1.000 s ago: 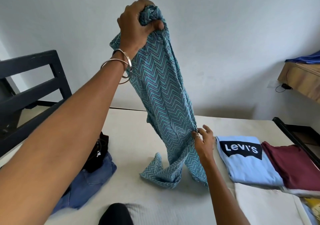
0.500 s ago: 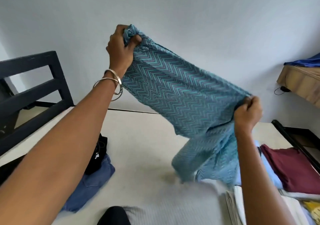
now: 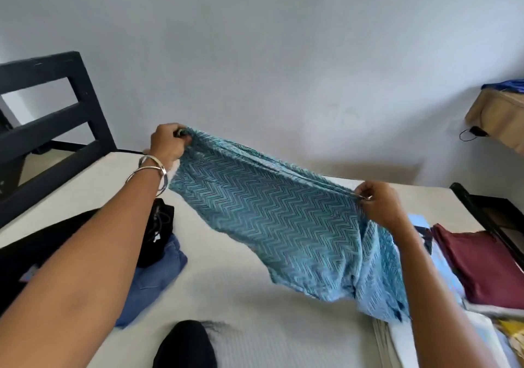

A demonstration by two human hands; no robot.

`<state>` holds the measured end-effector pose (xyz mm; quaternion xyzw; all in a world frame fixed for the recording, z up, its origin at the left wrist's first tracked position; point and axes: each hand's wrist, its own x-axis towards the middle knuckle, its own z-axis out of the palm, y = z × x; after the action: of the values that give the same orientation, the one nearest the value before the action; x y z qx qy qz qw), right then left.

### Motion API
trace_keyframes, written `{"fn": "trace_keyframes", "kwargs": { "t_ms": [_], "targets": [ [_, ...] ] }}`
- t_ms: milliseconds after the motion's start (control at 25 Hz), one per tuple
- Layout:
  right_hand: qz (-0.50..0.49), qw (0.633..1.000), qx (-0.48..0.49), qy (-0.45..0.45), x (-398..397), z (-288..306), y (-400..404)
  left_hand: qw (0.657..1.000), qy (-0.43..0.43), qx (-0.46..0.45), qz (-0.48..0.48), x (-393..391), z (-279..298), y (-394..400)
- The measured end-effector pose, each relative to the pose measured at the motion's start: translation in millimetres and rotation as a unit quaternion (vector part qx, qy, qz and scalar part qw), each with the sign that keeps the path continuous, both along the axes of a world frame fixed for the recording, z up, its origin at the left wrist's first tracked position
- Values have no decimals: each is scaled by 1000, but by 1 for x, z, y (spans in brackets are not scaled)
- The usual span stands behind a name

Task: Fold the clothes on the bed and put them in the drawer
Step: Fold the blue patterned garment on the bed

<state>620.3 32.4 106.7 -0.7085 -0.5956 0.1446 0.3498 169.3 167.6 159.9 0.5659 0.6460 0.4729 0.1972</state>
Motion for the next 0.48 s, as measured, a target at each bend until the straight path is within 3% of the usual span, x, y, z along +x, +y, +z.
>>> {"fn": "trace_keyframes", "kwargs": {
  "t_ms": [160, 240, 320, 400, 480],
  "targets": [
    [-77, 989, 130, 8, -48, -35, -13, 984, -172, 51, 19, -22, -43, -4],
    [-31, 987, 160, -5, -82, -76, -31, 950, -303, 67, 40, -39, -69, -19],
    [76, 992, 101, -21, -126, -130, -57, 908, -399, 78, 101, -66, -113, -44],
    [178, 982, 41, -47, -164, -187, -81, 891, -413, 29, 185, -103, -171, -74],
    [257, 960, -13, -111, -189, -240, -99, 899, -341, -122, 248, -134, -232, -104]
  ]
}}
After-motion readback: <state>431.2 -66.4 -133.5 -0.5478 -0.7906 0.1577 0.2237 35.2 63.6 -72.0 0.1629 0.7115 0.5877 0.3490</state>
